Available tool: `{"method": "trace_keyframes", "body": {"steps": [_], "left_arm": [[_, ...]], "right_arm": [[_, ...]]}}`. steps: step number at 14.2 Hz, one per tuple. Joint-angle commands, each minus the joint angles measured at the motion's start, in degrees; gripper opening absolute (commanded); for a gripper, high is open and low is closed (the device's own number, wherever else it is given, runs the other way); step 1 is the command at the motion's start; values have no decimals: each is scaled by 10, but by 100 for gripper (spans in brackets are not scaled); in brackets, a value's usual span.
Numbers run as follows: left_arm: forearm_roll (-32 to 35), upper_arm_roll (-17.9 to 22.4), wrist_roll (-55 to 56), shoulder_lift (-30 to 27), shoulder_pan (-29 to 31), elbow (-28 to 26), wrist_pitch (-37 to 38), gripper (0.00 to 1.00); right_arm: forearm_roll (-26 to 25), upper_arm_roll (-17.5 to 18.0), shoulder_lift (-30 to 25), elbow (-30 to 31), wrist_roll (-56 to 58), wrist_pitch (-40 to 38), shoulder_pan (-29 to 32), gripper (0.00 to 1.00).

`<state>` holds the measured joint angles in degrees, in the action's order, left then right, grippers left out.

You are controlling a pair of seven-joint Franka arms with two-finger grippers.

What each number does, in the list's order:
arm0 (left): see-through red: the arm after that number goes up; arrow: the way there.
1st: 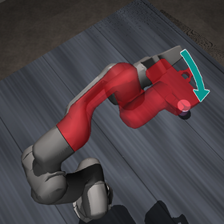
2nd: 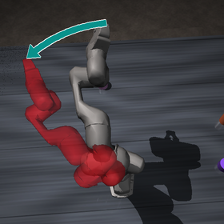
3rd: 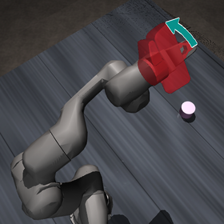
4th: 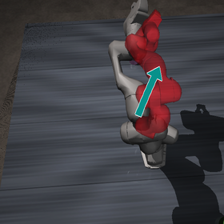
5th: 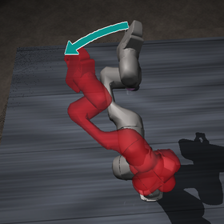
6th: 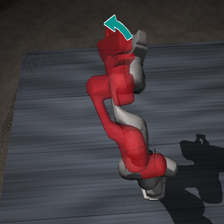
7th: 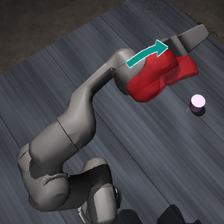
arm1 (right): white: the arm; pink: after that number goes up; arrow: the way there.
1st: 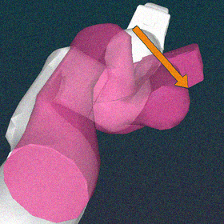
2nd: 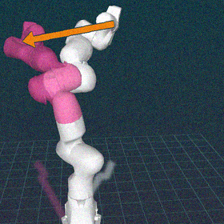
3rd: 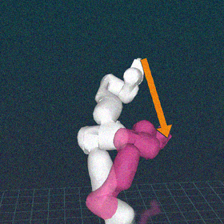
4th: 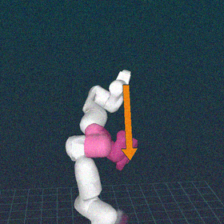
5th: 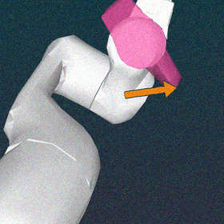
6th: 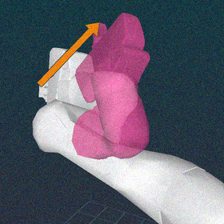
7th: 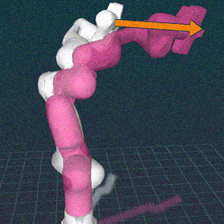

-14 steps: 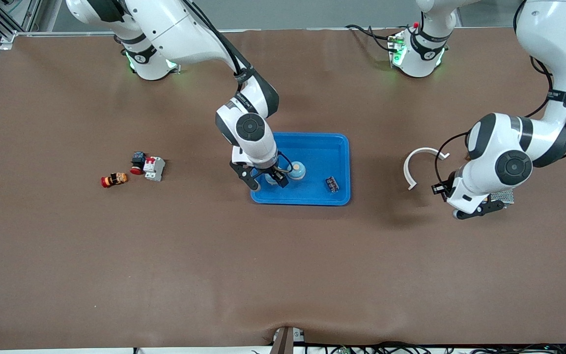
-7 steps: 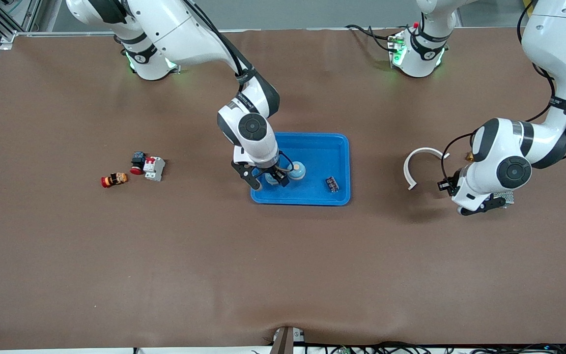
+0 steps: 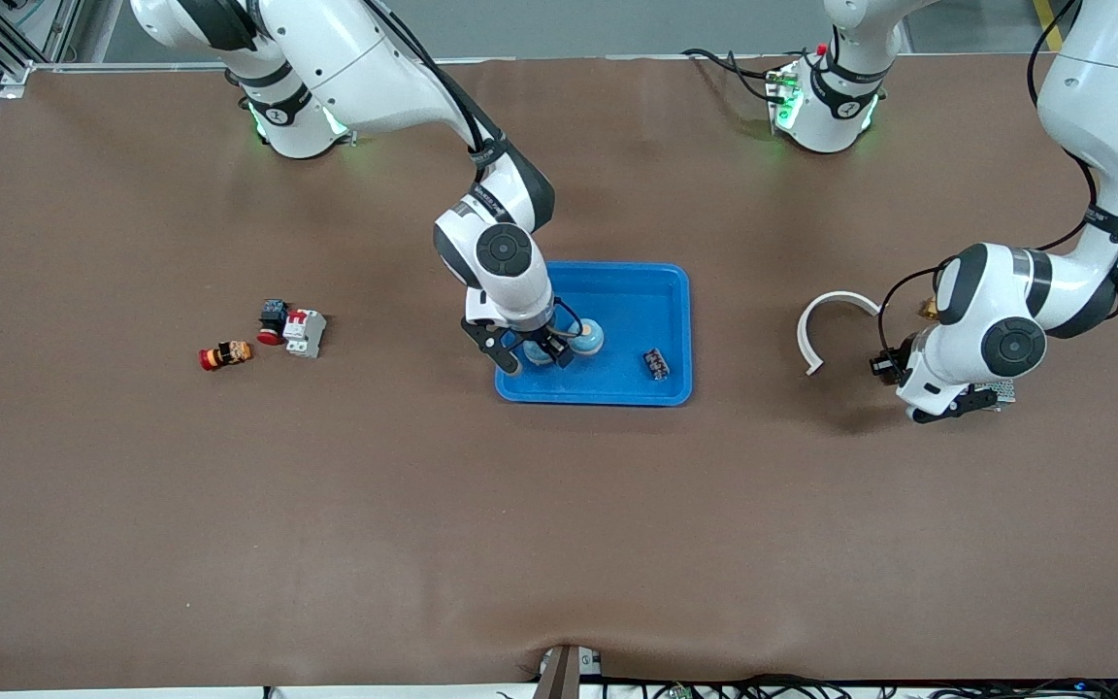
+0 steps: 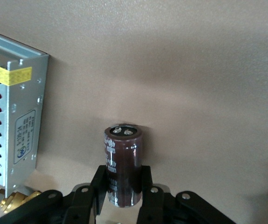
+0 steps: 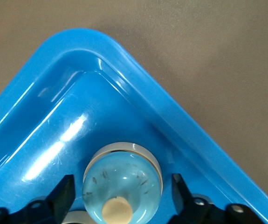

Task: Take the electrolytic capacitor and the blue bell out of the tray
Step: 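Set the capacitor by the power supply while the right gripper grasps a bell, then carry the bell toward the breakers while the left gripper reaches the capacitor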

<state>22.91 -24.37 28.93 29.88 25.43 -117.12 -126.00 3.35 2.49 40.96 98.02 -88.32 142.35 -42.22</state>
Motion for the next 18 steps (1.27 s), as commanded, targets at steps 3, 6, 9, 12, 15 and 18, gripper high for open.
{"method": "trace_keyframes", "body": {"steps": [3, 6, 9, 12, 15, 18], "left_arm": [[13, -6, 3, 11, 7, 3, -3, 70], [13, -9, 2, -3, 4, 10, 9, 100], [6, -42, 3, -32, 4, 34, 61, 100], [-18, -99, 10, -47, 4, 82, 137, 100], [-60, -136, 13, -47, 3, 121, 157, 100], [-75, -158, 52, -40, -13, 135, 156, 100]], "right_arm": [[-9, -6, 3, -2, -11, 7, -8, 46], [-9, -6, 3, -3, -11, 6, -8, 36], [-8, -6, -2, -5, -5, 2, -3, 37], [-6, -5, -22, -6, -1, -14, 2, 37], [-5, -4, -61, -12, 33, -75, 19, 37], [2, -2, -126, -12, 146, -174, 55, 37]]}}
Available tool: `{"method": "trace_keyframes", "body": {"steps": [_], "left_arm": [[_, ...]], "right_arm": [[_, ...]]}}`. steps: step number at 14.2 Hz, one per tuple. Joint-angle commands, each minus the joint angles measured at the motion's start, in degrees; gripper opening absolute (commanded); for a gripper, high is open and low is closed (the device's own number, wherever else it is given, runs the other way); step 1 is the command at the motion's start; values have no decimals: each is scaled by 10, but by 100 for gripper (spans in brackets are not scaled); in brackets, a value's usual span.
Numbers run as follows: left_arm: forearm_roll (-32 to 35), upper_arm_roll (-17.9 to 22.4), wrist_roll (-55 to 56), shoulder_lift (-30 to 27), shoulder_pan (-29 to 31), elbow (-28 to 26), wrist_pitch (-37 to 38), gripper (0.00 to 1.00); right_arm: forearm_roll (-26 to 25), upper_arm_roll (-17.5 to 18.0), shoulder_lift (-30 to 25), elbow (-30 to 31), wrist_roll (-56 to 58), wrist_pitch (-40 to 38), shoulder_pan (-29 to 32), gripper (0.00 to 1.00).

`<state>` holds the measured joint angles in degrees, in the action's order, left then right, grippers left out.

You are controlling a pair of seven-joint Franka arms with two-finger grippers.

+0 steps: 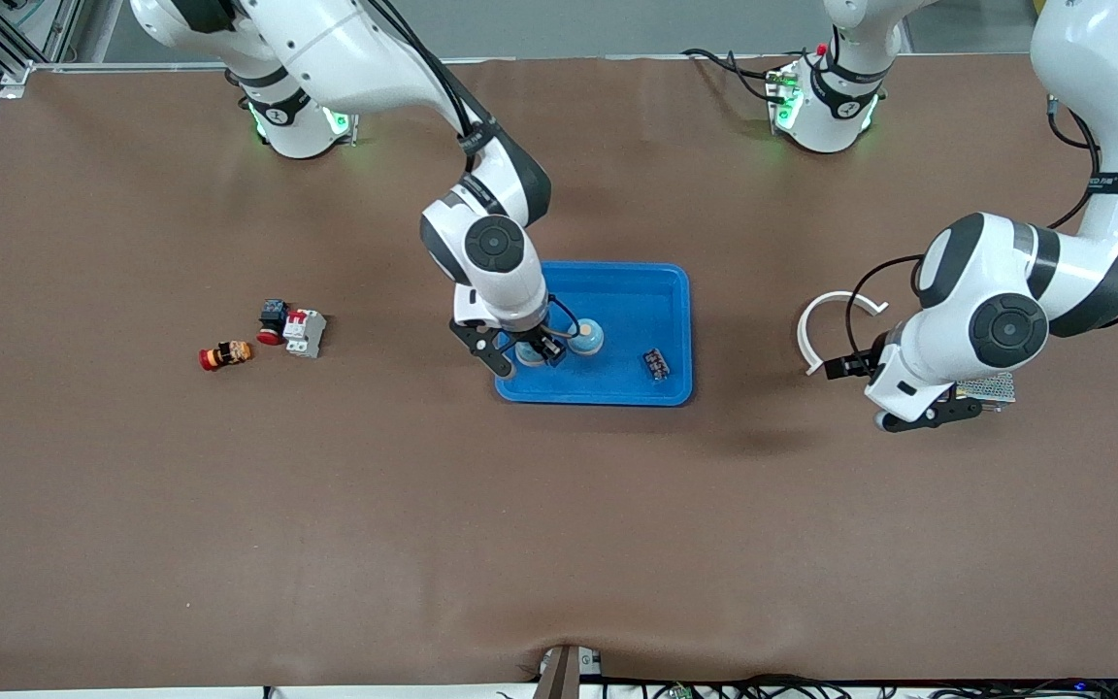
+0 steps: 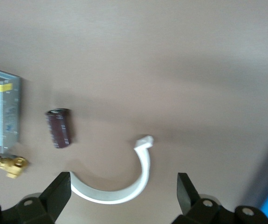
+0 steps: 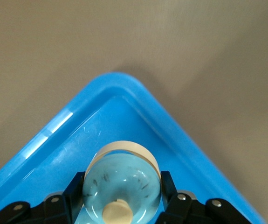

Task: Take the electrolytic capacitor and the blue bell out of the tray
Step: 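Carry the bell toward the breakers while the left gripper reaches the capacitor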

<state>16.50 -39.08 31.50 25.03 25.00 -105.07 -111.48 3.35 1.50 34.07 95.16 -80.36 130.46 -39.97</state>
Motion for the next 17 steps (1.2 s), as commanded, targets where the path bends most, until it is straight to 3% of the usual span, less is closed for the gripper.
{"method": "trace_keyframes", "body": {"steps": [1, 8, 13, 17], "left_arm": [[-11, -11, 44, 12, -27, 19, 10, 100], [-6, -10, 216, 77, -134, 70, -22, 82], [-2, 0, 321, 116, -214, 73, -86, 78], [48, 22, 398, 145, -264, 73, -116, 75]], "right_arm": [[2, 7, -79, 18, 104, -84, 46, 37], [1, 5, -177, 22, 450, -226, 194, 37], [0, 4, -186, 28, 631, -239, 282, 37], [-5, 3, -184, 53, 735, -209, 335, 37]]}}
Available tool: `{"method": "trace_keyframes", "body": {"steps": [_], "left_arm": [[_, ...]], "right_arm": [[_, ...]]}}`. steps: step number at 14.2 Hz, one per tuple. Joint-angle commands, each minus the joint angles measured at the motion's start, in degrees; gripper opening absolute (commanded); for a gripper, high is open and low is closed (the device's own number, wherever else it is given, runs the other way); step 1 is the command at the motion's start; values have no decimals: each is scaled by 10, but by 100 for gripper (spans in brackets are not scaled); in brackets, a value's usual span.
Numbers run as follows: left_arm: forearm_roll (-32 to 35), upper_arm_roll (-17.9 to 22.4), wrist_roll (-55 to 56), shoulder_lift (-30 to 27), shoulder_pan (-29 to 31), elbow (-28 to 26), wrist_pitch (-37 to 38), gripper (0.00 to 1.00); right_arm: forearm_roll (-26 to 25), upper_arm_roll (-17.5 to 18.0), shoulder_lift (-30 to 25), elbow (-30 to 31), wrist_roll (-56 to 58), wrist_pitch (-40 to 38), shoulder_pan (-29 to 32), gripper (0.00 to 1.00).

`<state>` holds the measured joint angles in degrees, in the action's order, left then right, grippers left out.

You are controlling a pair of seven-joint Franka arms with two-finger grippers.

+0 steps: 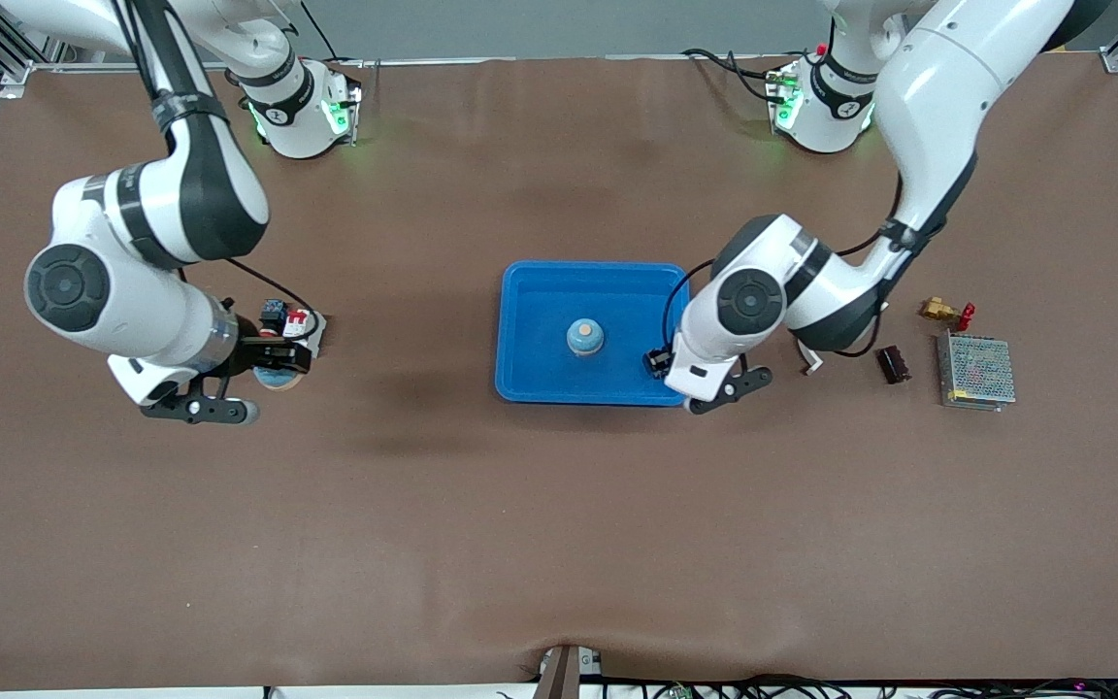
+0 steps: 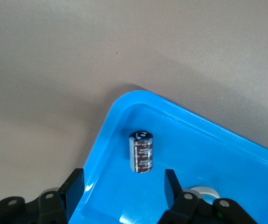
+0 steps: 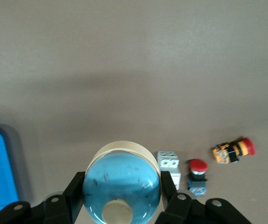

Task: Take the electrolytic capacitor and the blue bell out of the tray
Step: 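Carry the bell toward the breakers while the left gripper reaches the capacitor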

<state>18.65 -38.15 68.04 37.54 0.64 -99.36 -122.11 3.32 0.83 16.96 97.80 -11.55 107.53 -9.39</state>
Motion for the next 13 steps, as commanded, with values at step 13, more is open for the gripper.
{"method": "trace_keyframes", "body": {"steps": [13], "left_arm": [[31, 65, 81, 58, -79, 14, -64, 62]], "right_arm": [[-48, 11, 82, 107, 170, 280, 115, 36]]}}
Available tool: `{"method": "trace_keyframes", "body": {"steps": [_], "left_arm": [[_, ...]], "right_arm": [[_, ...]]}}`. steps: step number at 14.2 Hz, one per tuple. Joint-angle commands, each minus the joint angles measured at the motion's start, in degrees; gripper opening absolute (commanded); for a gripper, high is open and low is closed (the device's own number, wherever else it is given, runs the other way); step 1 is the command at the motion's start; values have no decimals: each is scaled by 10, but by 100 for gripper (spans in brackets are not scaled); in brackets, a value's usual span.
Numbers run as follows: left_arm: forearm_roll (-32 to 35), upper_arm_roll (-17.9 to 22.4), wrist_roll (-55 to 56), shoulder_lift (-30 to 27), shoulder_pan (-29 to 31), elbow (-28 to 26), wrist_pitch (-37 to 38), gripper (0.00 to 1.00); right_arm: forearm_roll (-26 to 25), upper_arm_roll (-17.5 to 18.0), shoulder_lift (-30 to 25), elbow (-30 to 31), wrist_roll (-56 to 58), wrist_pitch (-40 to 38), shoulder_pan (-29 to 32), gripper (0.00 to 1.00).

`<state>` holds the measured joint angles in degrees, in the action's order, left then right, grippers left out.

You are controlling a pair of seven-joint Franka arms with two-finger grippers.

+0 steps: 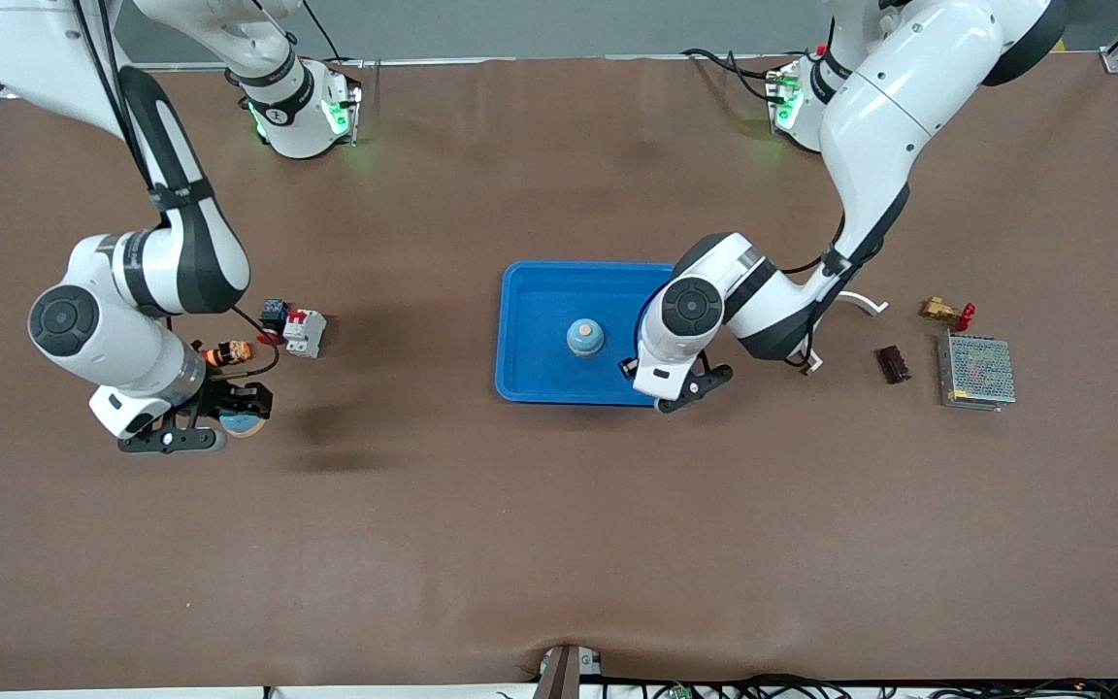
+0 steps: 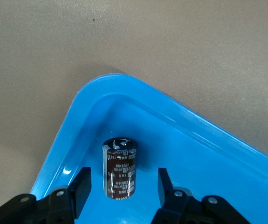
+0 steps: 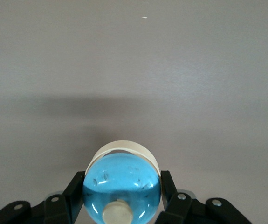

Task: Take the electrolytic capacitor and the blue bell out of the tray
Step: 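Lower the bell beside the breakers while the left gripper lifts the capacitor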

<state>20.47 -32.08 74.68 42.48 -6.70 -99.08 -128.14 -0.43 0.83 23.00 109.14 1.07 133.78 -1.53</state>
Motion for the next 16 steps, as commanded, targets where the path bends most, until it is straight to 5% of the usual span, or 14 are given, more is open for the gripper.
{"method": "trace_keyframes", "body": {"steps": [1, 6, 9, 16], "left_arm": [[13, 4, 14, 9, -6, 11, -3, 57], [12, 4, 14, 9, -6, 5, -2, 36], [13, 4, 13, 7, -5, 6, 2, 3], [13, -4, -8, -60, 7, 10, 60, 0]], "right_arm": [[-10, 11, 34, -7, 61, 31, 46, 36], [-10, 11, 70, -11, 70, 53, 49, 36], [-11, 11, 89, -12, 71, 66, 48, 37], [-11, 11, 112, -12, 75, 95, 50, 41]]}}
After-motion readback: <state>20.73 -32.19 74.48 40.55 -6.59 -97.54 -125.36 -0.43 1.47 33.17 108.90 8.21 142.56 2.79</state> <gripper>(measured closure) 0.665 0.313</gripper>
